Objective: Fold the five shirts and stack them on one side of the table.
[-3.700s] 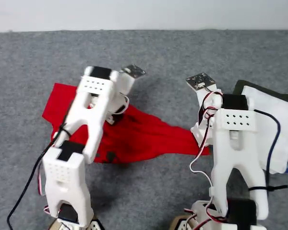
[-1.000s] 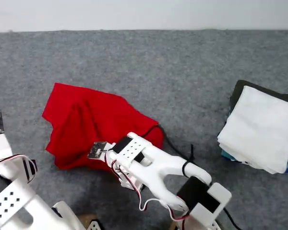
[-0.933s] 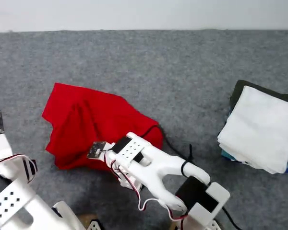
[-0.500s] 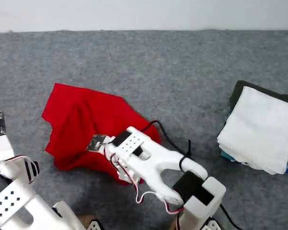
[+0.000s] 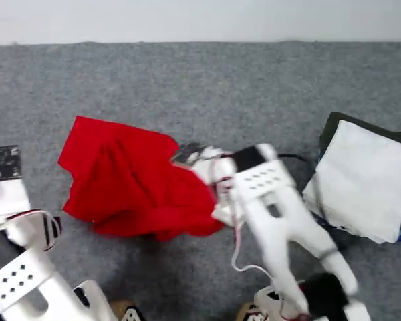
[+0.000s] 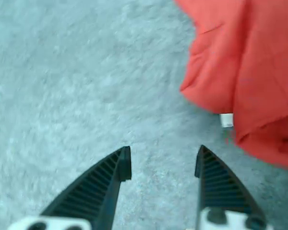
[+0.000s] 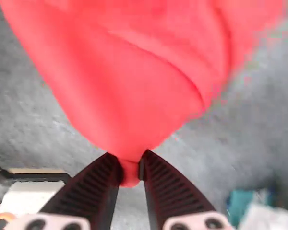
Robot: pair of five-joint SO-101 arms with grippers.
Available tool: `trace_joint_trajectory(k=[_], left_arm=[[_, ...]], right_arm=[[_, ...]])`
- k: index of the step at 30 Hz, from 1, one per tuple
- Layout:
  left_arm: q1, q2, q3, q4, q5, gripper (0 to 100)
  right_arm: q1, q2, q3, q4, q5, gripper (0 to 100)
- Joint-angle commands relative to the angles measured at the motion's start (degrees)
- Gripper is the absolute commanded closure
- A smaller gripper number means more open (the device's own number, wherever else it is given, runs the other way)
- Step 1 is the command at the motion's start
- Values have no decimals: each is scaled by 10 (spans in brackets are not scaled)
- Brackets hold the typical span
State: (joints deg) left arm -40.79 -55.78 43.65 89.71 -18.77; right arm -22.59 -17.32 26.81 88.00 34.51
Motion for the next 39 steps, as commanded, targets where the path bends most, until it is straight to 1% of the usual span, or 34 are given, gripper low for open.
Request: trace_joint_trajectory(k=[1,3,7,9,12,14,17,23,28,32,39], left_arm=[[59,-5,-24,-11,4,775],[95,-5,-24,-11,5,775],[184,4,-23,-7,5,773],[225,39,-32,-6,5,771],[261,128,-78,-8,19,770],[277,205,-129,-6,33,758],[299,316,-203,6,36,747],[345,491,-301,47,36,747],[375,583,-334,35,36,748],[374,642,-342,21,35,750],[374,700,-344,-12,37,750]], right_arm=[[77,-75,-18,21,31,988],[97,-82,-18,29,36,988],[99,-83,-17,33,32,988],[99,-83,-17,29,32,988],[99,-83,-11,29,32,988],[99,-86,4,29,32,988],[99,-88,24,29,32,988],[99,-88,29,29,32,988],[99,-88,29,29,32,988],[100,-88,29,29,32,988],[102,-88,29,29,32,988]])
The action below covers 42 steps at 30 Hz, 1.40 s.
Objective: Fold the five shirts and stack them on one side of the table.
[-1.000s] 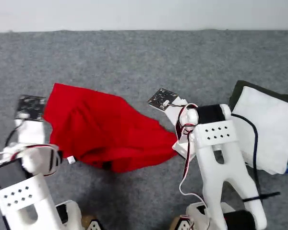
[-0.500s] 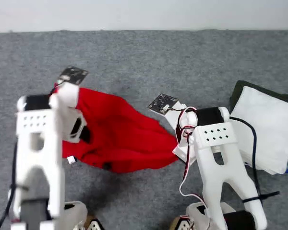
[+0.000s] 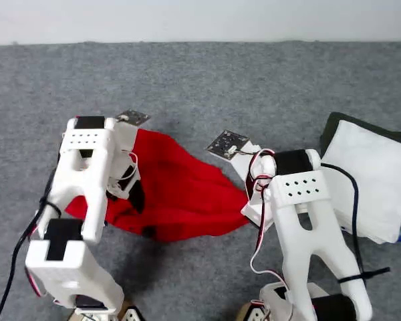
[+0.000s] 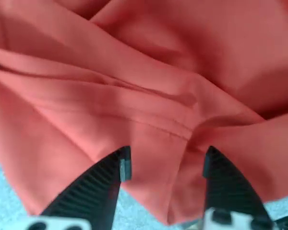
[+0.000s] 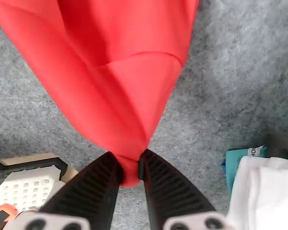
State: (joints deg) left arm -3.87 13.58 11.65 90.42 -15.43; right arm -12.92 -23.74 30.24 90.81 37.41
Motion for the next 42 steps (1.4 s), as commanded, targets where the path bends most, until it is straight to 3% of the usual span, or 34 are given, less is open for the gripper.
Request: trace_joint_trajectory(k=[1,12,20,25,31,36,42], left_arm=[[4,12,-24,-26,4,755],[4,27,-28,-67,3,986],[0,-130,-73,0,17,987],[-42,-261,-116,24,84,987],[-93,-360,-180,26,113,987],[-137,-366,-305,22,112,986],[-153,-366,-458,-44,85,985]], right_arm=[[6,-24,-5,0,3,988],[7,-24,-7,0,3,988],[7,-25,-105,21,-6,988],[7,-25,-235,35,-18,988],[7,-17,-398,27,-18,988],[22,-18,-482,-39,-17,988],[45,-19,-543,-160,-17,988]])
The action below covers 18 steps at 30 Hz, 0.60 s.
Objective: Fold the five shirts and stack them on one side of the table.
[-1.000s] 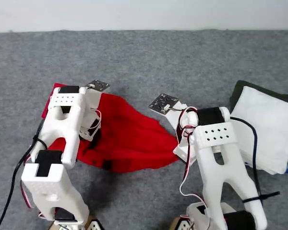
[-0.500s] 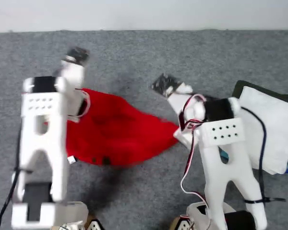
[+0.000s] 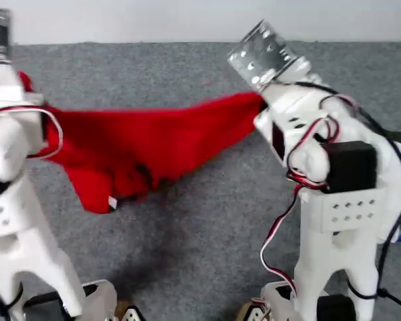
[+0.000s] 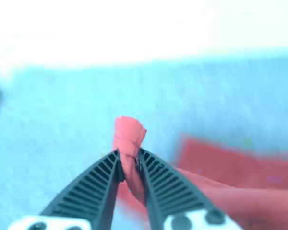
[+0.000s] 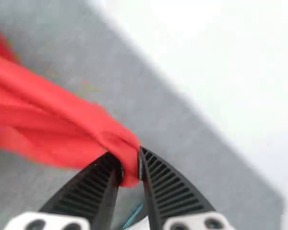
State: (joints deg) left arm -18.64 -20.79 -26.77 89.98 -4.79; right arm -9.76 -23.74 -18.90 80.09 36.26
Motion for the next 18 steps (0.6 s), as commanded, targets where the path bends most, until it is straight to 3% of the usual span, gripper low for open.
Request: trace_joint_trajectory(k=[1,7,12,18], left_arm=[[-5,-22,-90,-49,-31,985],[-5,-26,-144,-79,-69,985],[-8,-27,-194,-74,-101,985],[-6,-27,-256,-9,-140,985]], right_arm=[[13,-19,-63,-66,-5,988],[12,-24,-104,-145,-4,988],[12,-24,-158,-153,-1,988],[15,-25,-232,-143,0,988]])
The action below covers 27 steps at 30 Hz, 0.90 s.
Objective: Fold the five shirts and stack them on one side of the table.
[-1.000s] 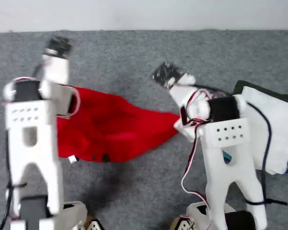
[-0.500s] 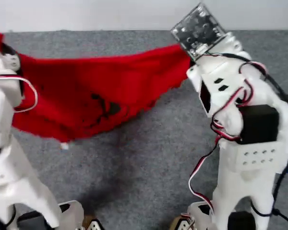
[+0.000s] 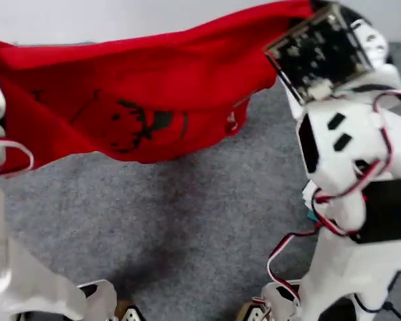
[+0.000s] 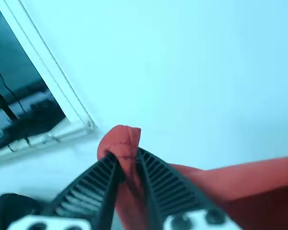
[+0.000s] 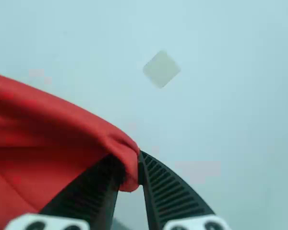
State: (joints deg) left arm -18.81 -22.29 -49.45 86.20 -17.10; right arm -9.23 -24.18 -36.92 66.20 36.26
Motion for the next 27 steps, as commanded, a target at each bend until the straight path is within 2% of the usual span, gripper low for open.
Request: trace_joint_trajectory(k=[1,9,20,27], left_arm=[[-5,-12,-34,44,-21,985],[-6,-12,-37,141,-39,985],[-5,-93,-31,142,-39,985],[-5,-97,-10,142,-40,985]], right_arm=[[10,-21,-66,1,0,988],[10,-21,-185,66,53,988],[11,-21,-354,191,107,988],[11,-7,-340,217,111,988]])
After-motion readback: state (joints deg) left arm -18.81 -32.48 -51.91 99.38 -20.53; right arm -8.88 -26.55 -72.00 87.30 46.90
